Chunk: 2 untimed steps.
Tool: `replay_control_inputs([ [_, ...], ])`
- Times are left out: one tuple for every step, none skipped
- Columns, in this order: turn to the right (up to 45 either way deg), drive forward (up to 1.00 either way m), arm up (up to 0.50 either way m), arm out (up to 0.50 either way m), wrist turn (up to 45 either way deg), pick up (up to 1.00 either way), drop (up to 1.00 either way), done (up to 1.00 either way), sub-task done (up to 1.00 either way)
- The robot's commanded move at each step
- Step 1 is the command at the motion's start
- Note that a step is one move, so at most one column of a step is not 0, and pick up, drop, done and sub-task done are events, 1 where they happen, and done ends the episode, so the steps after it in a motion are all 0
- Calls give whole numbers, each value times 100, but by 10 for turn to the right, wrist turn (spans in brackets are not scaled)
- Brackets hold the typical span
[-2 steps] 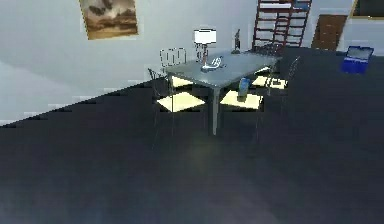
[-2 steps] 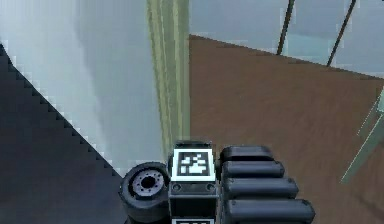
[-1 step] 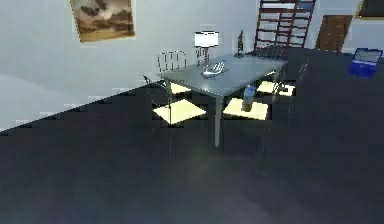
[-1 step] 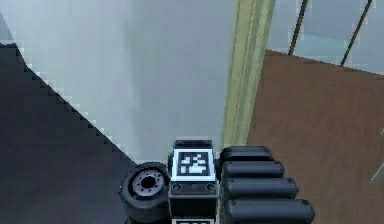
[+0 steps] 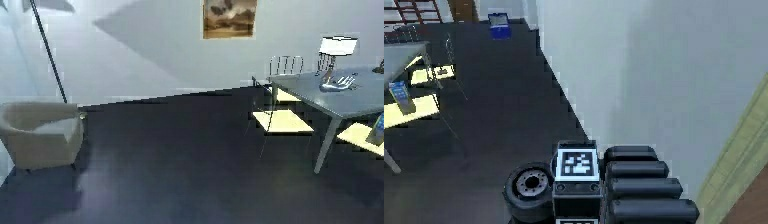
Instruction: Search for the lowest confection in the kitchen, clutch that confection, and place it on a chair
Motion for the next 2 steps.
replay_control_inputs([
  [0, 100, 0, 0, 0, 0, 0, 0, 0],
  [0, 100, 0, 0, 0, 0, 0, 0, 0],
])
